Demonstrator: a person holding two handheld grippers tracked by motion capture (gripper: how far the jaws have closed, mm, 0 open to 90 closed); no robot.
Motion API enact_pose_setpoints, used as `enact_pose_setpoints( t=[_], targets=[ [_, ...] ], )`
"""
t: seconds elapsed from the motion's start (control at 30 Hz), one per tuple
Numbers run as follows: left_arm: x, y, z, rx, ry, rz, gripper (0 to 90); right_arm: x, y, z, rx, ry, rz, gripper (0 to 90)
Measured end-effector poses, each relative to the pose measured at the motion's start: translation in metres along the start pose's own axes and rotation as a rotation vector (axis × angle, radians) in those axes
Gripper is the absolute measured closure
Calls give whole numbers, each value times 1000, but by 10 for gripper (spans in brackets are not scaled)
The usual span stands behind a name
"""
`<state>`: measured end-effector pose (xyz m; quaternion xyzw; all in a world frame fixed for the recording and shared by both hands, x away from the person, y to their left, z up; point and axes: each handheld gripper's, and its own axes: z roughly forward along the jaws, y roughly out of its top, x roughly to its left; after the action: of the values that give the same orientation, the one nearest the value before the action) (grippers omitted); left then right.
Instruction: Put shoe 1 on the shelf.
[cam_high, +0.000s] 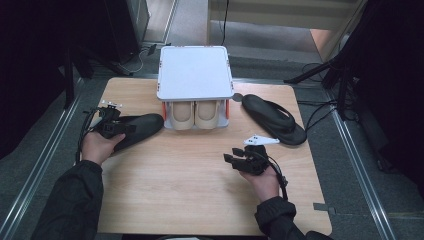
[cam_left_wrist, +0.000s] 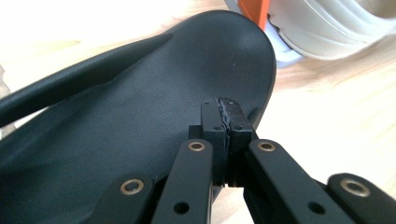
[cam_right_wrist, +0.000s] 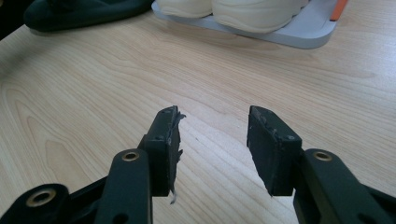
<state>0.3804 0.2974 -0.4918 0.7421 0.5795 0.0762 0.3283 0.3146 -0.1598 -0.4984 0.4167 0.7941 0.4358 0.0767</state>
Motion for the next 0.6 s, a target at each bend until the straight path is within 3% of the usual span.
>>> enact_pose_setpoints(
  t=[0.27,0.6],
  targets=[
    [-6,-11,-6,-8,-18,2,900,-1,1,2,-3,4,-4,543],
    [-19,-20,-36,-97,-8,24,900,-3,2,1,-5,-3,6,544]
  ],
)
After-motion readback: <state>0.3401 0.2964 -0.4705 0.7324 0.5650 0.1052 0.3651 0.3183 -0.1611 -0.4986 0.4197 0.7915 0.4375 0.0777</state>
